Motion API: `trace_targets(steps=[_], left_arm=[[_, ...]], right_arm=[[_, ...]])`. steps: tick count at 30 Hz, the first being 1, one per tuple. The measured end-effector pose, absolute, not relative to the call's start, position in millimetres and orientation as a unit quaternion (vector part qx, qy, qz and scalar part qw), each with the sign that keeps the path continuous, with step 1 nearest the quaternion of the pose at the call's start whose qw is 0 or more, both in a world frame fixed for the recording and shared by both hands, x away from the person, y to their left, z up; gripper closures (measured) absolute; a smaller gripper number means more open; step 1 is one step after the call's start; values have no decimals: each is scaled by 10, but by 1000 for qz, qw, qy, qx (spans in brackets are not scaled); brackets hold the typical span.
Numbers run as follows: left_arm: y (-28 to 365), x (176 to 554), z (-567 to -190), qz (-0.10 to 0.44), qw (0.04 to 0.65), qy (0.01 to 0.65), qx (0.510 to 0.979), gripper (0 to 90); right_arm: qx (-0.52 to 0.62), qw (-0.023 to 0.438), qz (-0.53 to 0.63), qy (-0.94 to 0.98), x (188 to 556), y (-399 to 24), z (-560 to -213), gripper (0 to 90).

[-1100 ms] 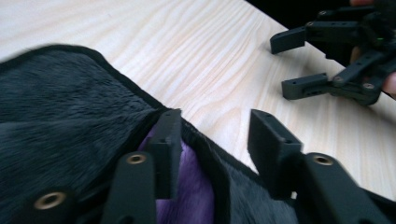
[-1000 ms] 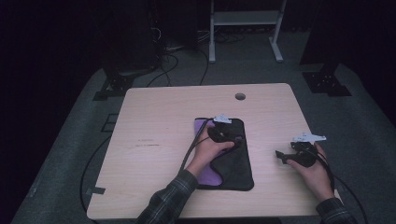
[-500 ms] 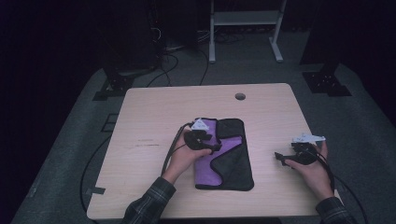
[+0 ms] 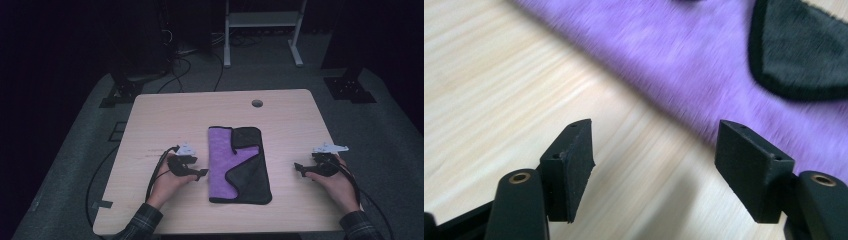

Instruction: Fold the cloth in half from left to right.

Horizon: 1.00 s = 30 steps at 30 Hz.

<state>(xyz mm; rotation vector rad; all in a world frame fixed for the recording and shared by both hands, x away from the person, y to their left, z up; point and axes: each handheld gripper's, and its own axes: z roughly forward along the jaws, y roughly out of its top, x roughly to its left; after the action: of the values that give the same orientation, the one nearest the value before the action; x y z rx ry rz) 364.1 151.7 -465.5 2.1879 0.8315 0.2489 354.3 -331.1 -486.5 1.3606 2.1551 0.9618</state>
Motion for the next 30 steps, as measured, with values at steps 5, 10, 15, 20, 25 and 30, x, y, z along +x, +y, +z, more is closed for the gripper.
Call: trace_targets(steps=[5, 10, 15, 20, 25, 30], left_arm=[[1708, 3594, -4709, 110, 374, 327, 861, 280], [1863, 3586, -4752, 124, 369, 328, 861, 269], [1975, 3568, -4790, 140, 373, 320, 860, 216], [1998, 3576, -4823, 144, 372, 312, 862, 115], [1978, 3576, -4832, 139, 363, 310, 868, 19], [1977, 3578, -4832, 136, 359, 306, 871, 0]], right_arm=[[487, 212, 350, 772, 3544, -3314, -4858, 244], [486, 217, 355, 768, 3536, -3327, -4854, 379], [479, 217, 363, 769, 3516, -3332, -4851, 513], [475, 210, 371, 770, 3519, -3338, -4831, 600], [469, 202, 378, 772, 3546, -3299, -4733, 651], [450, 192, 394, 778, 3602, -3220, -4617, 682]])
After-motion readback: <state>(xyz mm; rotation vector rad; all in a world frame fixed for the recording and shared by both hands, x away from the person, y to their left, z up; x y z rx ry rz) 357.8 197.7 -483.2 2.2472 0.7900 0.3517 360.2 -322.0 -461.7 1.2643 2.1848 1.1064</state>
